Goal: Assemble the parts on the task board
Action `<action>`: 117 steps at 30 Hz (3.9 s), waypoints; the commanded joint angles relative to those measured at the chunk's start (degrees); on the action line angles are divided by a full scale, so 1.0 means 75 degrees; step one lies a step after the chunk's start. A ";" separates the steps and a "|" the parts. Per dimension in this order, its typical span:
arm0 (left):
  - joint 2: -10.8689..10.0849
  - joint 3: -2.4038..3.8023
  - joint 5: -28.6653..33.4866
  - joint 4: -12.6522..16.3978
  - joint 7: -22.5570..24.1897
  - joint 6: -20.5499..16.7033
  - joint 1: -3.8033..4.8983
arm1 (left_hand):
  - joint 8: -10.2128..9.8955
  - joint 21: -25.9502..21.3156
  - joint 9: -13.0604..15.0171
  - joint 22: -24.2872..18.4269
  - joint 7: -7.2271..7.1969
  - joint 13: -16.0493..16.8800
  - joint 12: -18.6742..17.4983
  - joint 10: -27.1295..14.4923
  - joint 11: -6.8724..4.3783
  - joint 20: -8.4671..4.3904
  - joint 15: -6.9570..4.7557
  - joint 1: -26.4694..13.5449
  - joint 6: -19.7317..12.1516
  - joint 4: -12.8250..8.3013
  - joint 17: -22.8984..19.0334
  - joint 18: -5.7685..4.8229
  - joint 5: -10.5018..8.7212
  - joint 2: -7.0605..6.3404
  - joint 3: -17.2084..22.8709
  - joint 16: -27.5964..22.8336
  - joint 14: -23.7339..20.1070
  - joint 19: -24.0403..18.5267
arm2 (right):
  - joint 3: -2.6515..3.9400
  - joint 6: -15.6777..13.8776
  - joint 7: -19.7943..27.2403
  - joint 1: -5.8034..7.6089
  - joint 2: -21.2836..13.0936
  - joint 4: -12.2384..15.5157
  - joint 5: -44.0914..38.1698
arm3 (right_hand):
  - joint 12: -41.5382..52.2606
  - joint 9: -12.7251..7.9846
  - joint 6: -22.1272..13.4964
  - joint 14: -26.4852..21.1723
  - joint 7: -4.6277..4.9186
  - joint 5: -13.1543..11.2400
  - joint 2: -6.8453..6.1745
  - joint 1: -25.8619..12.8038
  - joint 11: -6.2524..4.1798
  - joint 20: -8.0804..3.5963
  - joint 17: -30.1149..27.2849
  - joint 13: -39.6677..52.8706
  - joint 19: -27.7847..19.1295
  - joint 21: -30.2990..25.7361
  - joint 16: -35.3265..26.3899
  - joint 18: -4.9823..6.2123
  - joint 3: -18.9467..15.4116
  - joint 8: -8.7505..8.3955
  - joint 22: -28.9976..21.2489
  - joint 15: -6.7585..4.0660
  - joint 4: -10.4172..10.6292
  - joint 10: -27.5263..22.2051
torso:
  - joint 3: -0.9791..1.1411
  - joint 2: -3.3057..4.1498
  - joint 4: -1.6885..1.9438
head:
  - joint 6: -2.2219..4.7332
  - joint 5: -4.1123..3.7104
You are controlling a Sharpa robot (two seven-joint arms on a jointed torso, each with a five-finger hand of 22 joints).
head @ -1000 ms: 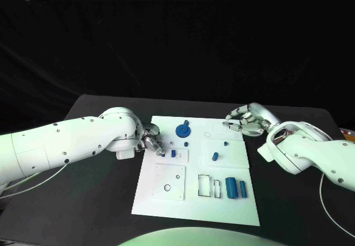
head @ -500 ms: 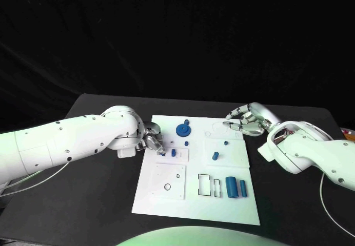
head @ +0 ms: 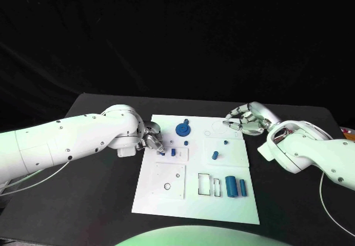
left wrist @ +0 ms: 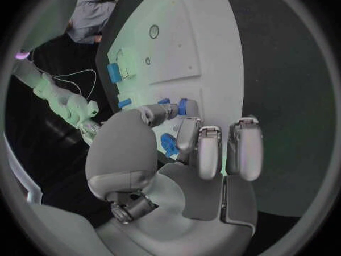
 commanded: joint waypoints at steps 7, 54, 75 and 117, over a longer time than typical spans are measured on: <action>0.0037 -0.0051 0.0122 0.0007 -0.0104 0.0307 -0.0061 | 0.0116 0.0040 -0.0227 0.0790 -0.0324 0.0054 0.0045 0.0080 -0.0040 0.0002 -0.0077 -0.0231 0.0307 -0.0439 0.2013 -0.0158 -0.0095 -0.0044 0.0268 0.0033 0.0808 0.0056 | 0.0001 0.0082 0.0019 -0.0008 -0.0002 0.0004 -0.0064 | -0.0020 0.0007 -0.0019 0.0548 -0.0027 0.0049 0.0004 -0.0050 -0.0041 0.0020 0.0953 0.0650 -0.0046 -0.0042 -0.0033 0.0111 -0.0058 0.0028 0.0333 -0.0041 0.0007 -0.0017 | 0.0000 0.0001 -0.0001 | -0.0011 -0.0001; -0.0009 -0.0033 0.0073 -0.0097 -0.0130 0.0115 -0.0062 | 0.0393 0.0051 -0.1257 0.0876 -0.0361 0.0128 0.0047 0.0104 -0.0064 -0.0014 -0.0099 -0.0349 0.0427 0.0898 0.2013 -0.0176 -0.0065 -0.0107 -0.1787 0.0033 0.0808 0.0125 | 0.0002 0.0064 0.0030 -0.0009 -0.0047 0.0016 -0.0053 | -0.0048 0.0006 -0.0031 0.0532 -0.0027 0.0046 0.0016 -0.0085 -0.0042 0.0017 0.0884 0.0620 -0.0082 -0.0117 -0.0056 0.0127 -0.0085 0.0039 0.0280 -0.0043 0.0015 -0.0043 | -0.0007 0.0002 0.0004 | 0.0002 -0.0034; -0.0257 0.0100 0.0418 0.0044 0.0034 -0.0191 -0.0060 | 0.0506 0.0031 -0.1692 0.0865 -0.0342 0.0093 0.0008 0.0087 -0.0047 -0.0012 -0.0085 -0.0903 0.0449 0.0926 0.2013 -0.0170 -0.0066 0.0136 -0.3194 0.0033 0.0808 0.0112 | 0.0002 0.0067 0.0037 -0.0032 -0.0046 -0.0003 -0.0053 | -0.0048 0.0006 -0.0031 0.0532 -0.0027 0.0046 0.0016 -0.0085 -0.0042 0.0017 0.0884 0.0620 -0.0082 -0.0117 -0.0056 0.0127 -0.0085 0.0039 0.0280 -0.0043 0.0015 -0.0043 | -0.0006 0.0000 -0.0002 | 0.0016 -0.0059; 0.0432 -0.0115 -0.3314 -0.0065 0.4338 -0.3609 -0.0230 | -0.1677 -0.4265 -0.3673 -0.4393 0.0537 -0.6605 -0.5380 -0.4238 0.1019 0.0716 0.0828 0.3195 -0.0995 0.0578 -0.3262 0.0927 -0.0066 -0.0609 -0.2975 -0.3157 -0.2061 -0.3742 | 0.0001 0.0015 0.0182 -0.0059 -0.0051 -0.0020 -0.0053 | -0.0112 0.0004 -0.0046 0.0495 -0.0028 0.0057 0.0034 -0.0075 -0.0044 0.0015 0.0724 0.0550 -0.0171 -0.0284 -0.0109 0.0166 -0.0093 0.0048 0.0154 -0.0045 -0.0004 -0.0104 | -0.0008 0.0009 -0.0002 | 0.0214 -0.0251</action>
